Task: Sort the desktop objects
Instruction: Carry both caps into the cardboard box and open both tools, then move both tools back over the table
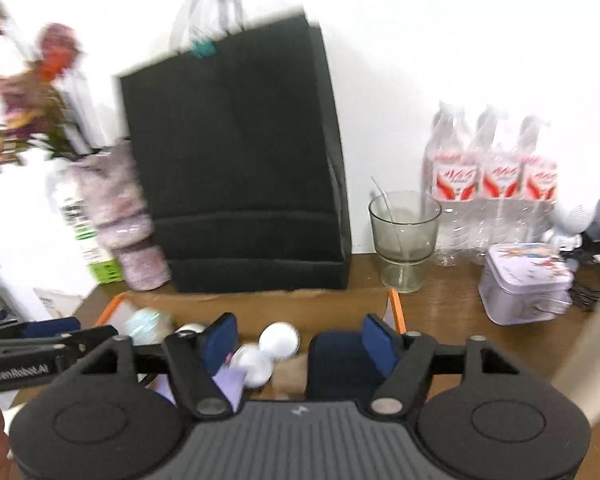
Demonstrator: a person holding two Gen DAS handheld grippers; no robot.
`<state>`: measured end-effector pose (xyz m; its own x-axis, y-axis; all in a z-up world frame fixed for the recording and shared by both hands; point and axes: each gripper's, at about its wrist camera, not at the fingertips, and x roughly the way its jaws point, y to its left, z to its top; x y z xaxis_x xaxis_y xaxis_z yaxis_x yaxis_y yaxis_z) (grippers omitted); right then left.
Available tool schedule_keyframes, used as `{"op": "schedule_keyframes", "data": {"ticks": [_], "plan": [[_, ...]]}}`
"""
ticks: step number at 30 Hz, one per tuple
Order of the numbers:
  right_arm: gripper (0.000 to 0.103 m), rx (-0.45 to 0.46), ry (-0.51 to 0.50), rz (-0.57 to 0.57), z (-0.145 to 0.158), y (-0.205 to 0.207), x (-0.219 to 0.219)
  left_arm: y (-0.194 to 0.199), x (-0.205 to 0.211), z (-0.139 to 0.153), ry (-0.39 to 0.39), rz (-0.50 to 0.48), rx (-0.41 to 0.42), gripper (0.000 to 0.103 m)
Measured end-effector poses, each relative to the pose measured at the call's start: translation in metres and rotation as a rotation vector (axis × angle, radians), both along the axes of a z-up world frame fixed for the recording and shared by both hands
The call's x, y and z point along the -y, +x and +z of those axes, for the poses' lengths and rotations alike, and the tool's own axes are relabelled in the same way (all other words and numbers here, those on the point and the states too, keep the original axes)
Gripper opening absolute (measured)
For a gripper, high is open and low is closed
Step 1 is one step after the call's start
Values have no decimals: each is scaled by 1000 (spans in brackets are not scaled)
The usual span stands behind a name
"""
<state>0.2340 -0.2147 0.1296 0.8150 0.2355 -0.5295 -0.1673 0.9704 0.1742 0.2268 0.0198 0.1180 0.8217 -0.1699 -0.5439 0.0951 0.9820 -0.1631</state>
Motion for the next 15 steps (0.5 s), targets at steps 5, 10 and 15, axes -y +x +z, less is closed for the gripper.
{"op": "schedule_keyframes", "data": {"ticks": [5, 10, 15], "plan": [[81, 50, -21, 79, -23, -113, -11, -117, 3, -30, -72, 5, 31, 87], [82, 10, -10, 77, -65, -205, -12, -208, 15, -62, -2, 2, 9, 89], [82, -9, -60, 29, -91, -266, -6, -268, 29, -84, 116, -12, 46, 96]]}}
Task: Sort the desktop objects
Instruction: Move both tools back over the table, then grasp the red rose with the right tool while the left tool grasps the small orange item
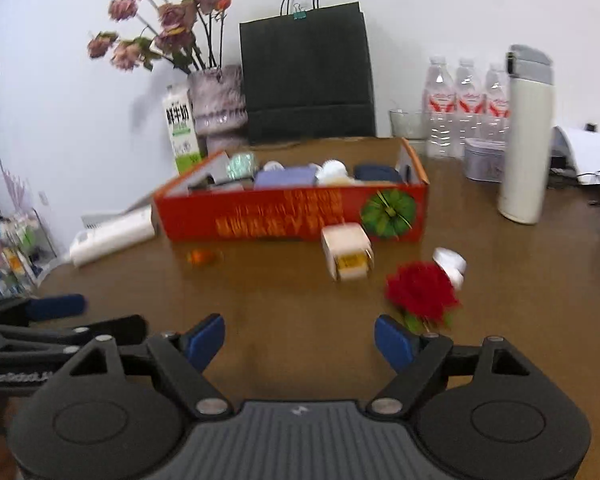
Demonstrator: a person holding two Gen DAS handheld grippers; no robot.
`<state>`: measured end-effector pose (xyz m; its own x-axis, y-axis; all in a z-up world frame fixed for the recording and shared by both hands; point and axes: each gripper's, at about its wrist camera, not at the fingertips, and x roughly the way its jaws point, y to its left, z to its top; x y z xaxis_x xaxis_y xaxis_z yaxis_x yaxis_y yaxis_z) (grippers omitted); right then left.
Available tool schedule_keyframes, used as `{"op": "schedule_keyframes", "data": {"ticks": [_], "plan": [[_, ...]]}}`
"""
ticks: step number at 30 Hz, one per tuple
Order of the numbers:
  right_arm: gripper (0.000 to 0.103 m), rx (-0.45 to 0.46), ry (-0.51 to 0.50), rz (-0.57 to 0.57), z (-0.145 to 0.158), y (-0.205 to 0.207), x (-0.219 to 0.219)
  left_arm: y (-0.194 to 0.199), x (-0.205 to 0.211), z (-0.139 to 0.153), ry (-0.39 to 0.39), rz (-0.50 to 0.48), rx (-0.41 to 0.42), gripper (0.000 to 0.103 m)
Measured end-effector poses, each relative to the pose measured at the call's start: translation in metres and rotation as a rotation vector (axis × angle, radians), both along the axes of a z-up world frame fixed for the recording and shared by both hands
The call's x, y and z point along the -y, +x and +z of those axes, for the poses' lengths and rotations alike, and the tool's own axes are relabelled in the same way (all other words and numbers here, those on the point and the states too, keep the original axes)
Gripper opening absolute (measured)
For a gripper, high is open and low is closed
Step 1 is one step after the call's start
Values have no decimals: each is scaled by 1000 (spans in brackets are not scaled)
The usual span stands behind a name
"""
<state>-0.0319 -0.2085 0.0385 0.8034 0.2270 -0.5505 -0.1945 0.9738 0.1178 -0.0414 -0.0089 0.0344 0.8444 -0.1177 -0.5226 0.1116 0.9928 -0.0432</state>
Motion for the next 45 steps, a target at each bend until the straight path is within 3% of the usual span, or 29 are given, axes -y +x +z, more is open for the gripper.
{"op": "schedule_keyframes", "data": {"ticks": [2, 4, 7, 10, 19, 25, 30, 34, 38, 39, 40, 42, 43, 45], "plan": [[83, -18, 34, -12, -7, -12, 4, -11, 1, -6, 10, 18, 25, 98], [87, -30, 78, -7, -15, -20, 5, -11, 1, -13, 22, 28, 11, 98], [88, -18, 63, -7, -23, -31, 3, -14, 2, -19, 26, 39, -12, 98], [88, -25, 116, -7, -26, -30, 6, -10, 1, -23, 16, 65, -40, 100], [88, -36, 87, -34, -28, -28, 0, -2, -12, -29, -59, 102, -110, 100], [87, -85, 184, -61, -23, -13, 26, 3, -10, -27, -67, 37, -112, 102], [86, -8, 26, -130, -10, 28, 40, 45, -10, -9, -38, -10, -18, 101], [71, -25, 6, -134, -14, 70, 52, 100, -14, -11, -82, -14, -71, 81], [71, -54, -21, -144, -21, 97, 53, 141, -13, -15, -70, -2, -57, 82], [69, -58, -24, -148, -22, 101, 54, 150, -12, -17, -77, -7, -60, 82], [59, -66, -22, -150, -24, 104, 55, 158, -13, -19, -91, -9, -69, 82], [48, -82, 2, -146, -29, 107, 58, 170, -16, -24, -109, -1, -87, 77], [46, -72, 5, -146, -30, 105, 58, 173, -16, -27, -112, 6, -99, 69], [43, -68, 13, -137, -29, 102, 58, 172, -16, -27, -116, -6, -93, 63]]}}
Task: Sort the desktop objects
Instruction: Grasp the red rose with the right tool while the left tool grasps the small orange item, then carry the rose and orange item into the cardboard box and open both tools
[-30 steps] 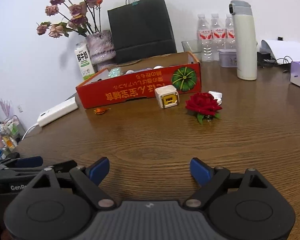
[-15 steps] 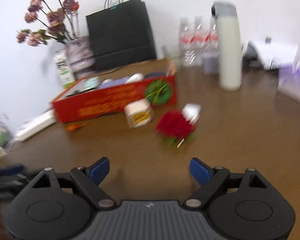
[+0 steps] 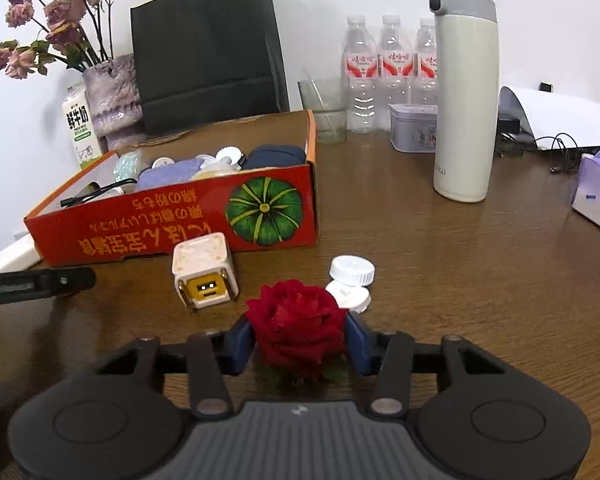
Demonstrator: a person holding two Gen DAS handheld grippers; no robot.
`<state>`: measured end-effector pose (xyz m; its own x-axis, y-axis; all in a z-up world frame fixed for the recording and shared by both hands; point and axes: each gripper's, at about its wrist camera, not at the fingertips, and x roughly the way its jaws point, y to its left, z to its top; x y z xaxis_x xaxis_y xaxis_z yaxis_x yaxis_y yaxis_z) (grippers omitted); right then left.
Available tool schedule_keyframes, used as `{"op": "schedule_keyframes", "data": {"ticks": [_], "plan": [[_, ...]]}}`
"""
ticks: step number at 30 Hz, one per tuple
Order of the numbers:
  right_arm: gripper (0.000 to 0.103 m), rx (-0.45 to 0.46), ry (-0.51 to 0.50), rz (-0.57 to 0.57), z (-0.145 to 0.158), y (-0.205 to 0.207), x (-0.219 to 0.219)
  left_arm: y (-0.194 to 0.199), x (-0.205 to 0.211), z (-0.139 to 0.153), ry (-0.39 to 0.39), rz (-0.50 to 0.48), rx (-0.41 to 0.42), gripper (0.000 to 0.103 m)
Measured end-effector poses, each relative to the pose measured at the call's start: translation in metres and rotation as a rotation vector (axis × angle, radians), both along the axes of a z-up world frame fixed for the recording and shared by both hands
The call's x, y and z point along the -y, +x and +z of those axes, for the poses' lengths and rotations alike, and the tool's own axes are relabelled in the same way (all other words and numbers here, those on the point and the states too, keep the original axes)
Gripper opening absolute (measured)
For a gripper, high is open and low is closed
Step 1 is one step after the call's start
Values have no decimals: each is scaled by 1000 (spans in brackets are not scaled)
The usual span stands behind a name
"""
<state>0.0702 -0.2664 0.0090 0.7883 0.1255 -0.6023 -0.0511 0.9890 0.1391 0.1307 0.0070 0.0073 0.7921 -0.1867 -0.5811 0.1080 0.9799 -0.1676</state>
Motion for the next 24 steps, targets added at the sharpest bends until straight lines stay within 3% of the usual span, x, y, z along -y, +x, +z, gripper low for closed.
{"op": "schedule_keyframes", "data": {"ticks": [3, 4, 9, 17, 24], "plan": [[40, 10, 20, 31, -1, -7, -3, -1, 0, -1, -11, -27, 1, 31], [39, 12, 16, 39, 0, -10, -6, -2, 2, -1, -4, -27, -2, 16], [38, 28, 24, 75, 6, -42, -21, -35, 3, -1, -21, -35, -10, 15], [38, 62, 14, 163, 12, -115, -50, -139, -4, 5, -52, -67, 17, 15], [37, 130, 40, 209, 33, -139, -67, -181, -18, 36, -58, -76, 106, 15]]}}
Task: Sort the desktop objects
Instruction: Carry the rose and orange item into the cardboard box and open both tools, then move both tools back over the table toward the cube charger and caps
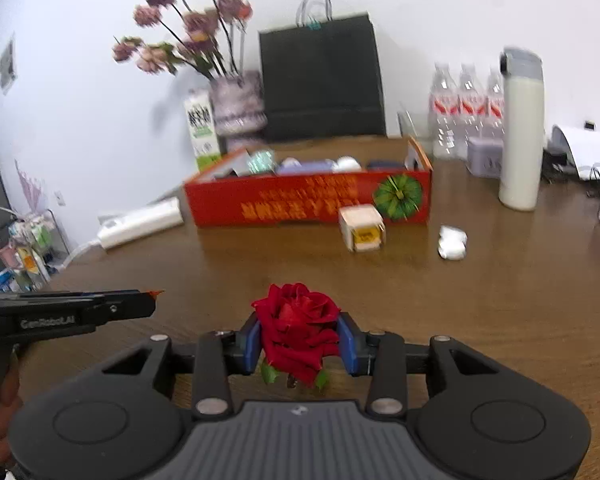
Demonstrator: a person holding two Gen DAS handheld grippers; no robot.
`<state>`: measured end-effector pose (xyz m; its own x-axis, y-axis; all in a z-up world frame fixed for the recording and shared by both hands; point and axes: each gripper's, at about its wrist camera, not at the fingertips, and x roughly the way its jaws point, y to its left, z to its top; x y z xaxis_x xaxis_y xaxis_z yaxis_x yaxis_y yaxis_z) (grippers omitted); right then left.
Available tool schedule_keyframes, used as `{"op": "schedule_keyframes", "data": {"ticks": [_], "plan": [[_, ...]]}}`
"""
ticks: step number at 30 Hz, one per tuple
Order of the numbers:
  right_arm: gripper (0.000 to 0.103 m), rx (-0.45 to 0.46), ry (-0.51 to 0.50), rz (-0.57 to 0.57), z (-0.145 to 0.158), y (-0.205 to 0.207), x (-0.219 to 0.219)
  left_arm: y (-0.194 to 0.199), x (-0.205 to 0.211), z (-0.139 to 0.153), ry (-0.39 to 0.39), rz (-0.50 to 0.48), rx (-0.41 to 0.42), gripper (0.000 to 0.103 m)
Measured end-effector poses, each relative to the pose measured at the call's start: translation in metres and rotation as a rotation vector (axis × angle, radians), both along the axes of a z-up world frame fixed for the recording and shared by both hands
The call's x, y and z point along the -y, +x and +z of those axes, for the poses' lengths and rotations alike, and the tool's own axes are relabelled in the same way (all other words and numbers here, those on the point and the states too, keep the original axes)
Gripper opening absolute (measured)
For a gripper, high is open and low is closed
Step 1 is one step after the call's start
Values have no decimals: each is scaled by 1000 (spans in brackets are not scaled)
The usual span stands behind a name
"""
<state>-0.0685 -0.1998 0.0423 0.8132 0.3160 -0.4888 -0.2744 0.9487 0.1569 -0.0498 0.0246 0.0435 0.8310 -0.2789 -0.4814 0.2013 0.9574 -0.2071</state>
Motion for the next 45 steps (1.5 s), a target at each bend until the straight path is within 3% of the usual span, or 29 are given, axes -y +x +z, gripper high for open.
{"op": "schedule_keyframes", "data": {"ticks": [6, 11, 14, 16, 19, 22, 24, 25, 26, 27, 28, 31, 36, 41, 45], "plan": [[38, 53, 1, 10, 26, 18, -1, 27, -19, 43, -11, -3, 79, 15], [38, 136, -10, 19, 66, 69, -1, 100, -25, 88, 34, -47, 134, 15], [38, 135, 6, 29, 88, 127, -4, 162, -24, 100, 22, -106, 92, 15], [38, 93, 23, 43, 95, 171, -9, 203, -25, 99, -2, -108, 50, 15], [38, 36, 8, 50, 97, 239, -26, 262, -23, 87, 21, -71, -14, 15], [38, -6, -50, 57, 89, 305, -56, 316, -21, 66, 45, -43, -89, 15], [38, -70, -13, 81, 80, 344, -71, 345, -20, 52, 55, -25, -135, 15], [39, -96, -15, 95, 73, 362, -79, 357, -22, 46, 59, -33, -163, 17], [44, -115, -40, 85, 65, 376, -87, 367, -24, 40, 59, -35, -189, 28], [55, -136, -78, 61, 56, 391, -94, 375, -27, 35, 51, -36, -208, 35], [63, -164, -110, 36, 49, 402, -99, 377, -29, 31, 54, -41, -213, 40], [61, -224, -91, 67, 40, 410, -93, 370, -34, 29, 101, -24, -201, 43], [62, -188, -11, 22, 63, 391, -56, 353, -52, 50, 71, 54, -186, 52], [68, -134, -45, -20, 95, 347, -30, 318, -52, 79, 81, 117, -146, 78], [82, -92, -26, -46, 100, 290, -9, 253, -44, 87, 83, 171, -68, 95]]}}
